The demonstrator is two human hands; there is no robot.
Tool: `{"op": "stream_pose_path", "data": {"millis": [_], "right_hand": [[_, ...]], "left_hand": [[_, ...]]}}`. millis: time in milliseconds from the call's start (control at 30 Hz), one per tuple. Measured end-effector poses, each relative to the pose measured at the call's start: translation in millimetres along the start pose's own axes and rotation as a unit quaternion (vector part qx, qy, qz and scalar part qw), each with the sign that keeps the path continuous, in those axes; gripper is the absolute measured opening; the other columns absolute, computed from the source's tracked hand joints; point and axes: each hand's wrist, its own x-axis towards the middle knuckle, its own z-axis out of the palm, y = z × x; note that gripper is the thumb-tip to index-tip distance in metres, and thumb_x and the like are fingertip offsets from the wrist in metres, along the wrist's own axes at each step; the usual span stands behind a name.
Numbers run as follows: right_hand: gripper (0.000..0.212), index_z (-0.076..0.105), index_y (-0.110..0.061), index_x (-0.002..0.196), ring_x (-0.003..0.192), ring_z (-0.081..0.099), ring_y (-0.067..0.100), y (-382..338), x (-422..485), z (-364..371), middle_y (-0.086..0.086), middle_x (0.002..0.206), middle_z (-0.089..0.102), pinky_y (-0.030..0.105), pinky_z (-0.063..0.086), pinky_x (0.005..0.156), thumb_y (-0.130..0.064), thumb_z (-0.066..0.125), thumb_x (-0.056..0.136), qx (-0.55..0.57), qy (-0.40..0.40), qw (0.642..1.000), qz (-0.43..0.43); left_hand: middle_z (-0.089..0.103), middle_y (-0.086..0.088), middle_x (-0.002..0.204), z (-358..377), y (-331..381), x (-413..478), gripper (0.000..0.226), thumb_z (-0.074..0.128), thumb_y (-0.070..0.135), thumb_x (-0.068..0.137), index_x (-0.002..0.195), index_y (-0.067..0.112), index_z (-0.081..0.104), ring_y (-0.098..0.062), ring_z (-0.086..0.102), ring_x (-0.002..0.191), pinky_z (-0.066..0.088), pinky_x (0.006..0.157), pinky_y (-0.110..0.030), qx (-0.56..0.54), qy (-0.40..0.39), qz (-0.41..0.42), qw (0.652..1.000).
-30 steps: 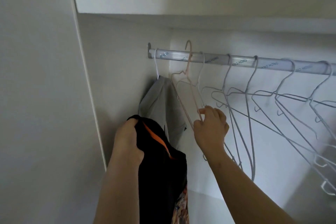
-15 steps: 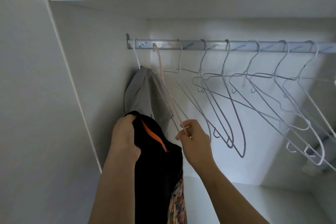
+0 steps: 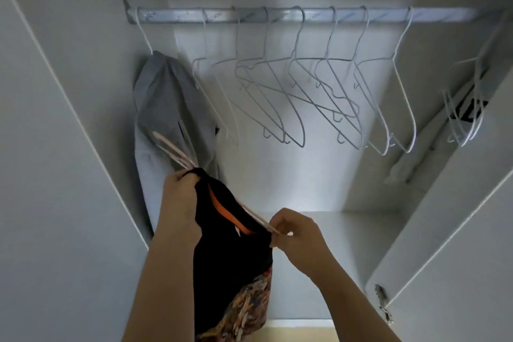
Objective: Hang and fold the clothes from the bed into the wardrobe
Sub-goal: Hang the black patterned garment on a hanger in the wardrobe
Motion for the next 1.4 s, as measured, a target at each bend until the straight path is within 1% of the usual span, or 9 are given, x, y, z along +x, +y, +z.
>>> {"op": "stream_pose_path", "data": {"millis": [200,367,567,633,733,900,1067,1300,1400], "right_hand": [[0.041,0.048,-0.028,0.059,0.059,0.049,0.01,41,-55,-12,-0.011,0.056,0.053,0.026,0.04,0.063,0.01,0.051,0.074,-0.057,0.056,0.995,0.064],[0.044,0.047,-0.022,0.052,0.056,0.046,0.012,65,-84,-36,-0.009,0.05,0.052,0.024,0.035,0.056,0.017,0.037,0.069,-0.023,0.165,0.975,0.149],[0.033,0.054,-0.022,0.062,0.065,0.053,0.014,62,-98,-54,-0.009,0.061,0.058,0.036,0.045,0.072,0.006,0.047,0.077,-0.029,0.152,0.971,0.18],[0.024,0.057,-0.027,0.074,0.064,0.057,0.009,44,-92,-47,-0.009,0.071,0.063,0.027,0.046,0.066,-0.004,0.054,0.081,0.037,0.099,0.985,0.138],[0.027,0.061,-0.022,0.087,0.056,0.055,0.003,18,-83,-40,-0.011,0.064,0.064,0.013,0.044,0.059,0.003,0.054,0.081,0.179,0.055,0.98,0.06],[0.009,0.065,-0.029,0.083,0.046,0.043,-0.001,17,-83,-38,-0.016,0.047,0.047,0.006,0.035,0.048,-0.019,0.065,0.084,0.228,0.048,0.97,0.067],[0.028,0.067,-0.02,0.065,0.052,0.038,0.004,29,-86,-35,-0.019,0.041,0.045,0.017,0.032,0.054,-0.028,0.057,0.091,0.216,0.158,0.957,0.112],[0.033,0.066,-0.019,0.058,0.048,0.032,0.009,32,-91,-43,-0.005,0.049,0.041,0.018,0.029,0.047,-0.031,0.06,0.089,0.199,0.24,0.942,0.12],[0.036,0.063,-0.019,0.054,0.047,0.033,0.008,35,-95,-45,-0.002,0.05,0.04,0.014,0.029,0.044,-0.031,0.061,0.088,0.193,0.259,0.938,0.128]], "left_hand": [[0.059,-0.004,0.097,2,-27,-53,0.047,0.046,0.004,0.089,0.127,0.033,0.048,-0.018,0.059,0.073,0.048,0.066,-0.029,0.055,-0.062,0.032,0.996],[0.06,-0.001,0.095,11,-42,-68,0.041,0.044,0.001,0.087,0.111,0.031,0.057,-0.02,0.058,0.077,0.048,0.078,-0.036,0.113,-0.088,0.036,0.989],[0.058,0.008,0.061,34,-49,-91,0.042,0.043,0.002,0.082,0.058,0.03,0.063,-0.016,0.055,0.067,0.043,0.063,-0.029,0.206,-0.129,0.085,0.966],[0.057,0.012,0.054,42,-50,-99,0.042,0.044,0.001,0.078,0.058,0.031,0.065,-0.016,0.055,0.065,0.043,0.063,-0.029,0.227,-0.148,0.096,0.958],[0.056,0.011,0.054,49,-52,-112,0.038,0.046,-0.001,0.076,0.062,0.03,0.063,-0.014,0.054,0.061,0.039,0.056,-0.024,0.238,-0.179,0.119,0.947],[0.054,-0.004,0.079,31,-46,-101,0.039,0.049,0.003,0.083,0.109,0.031,0.05,-0.018,0.052,0.063,0.044,0.059,-0.03,0.191,-0.132,0.121,0.965],[0.039,-0.002,0.065,18,-34,-73,0.007,0.044,0.008,0.083,0.089,0.01,0.041,-0.016,0.039,0.054,0.033,0.05,-0.028,0.132,0.002,0.086,0.988],[0.041,-0.009,0.065,8,-32,-42,0.02,0.046,0.015,0.09,0.073,0.007,0.05,-0.023,0.04,0.06,0.036,0.061,-0.032,0.199,-0.03,0.024,0.979],[0.047,-0.013,0.074,1,-30,-26,0.019,0.049,0.02,0.093,0.09,0.002,0.053,-0.023,0.045,0.06,0.04,0.066,-0.032,0.185,-0.032,-0.017,0.982]]}}
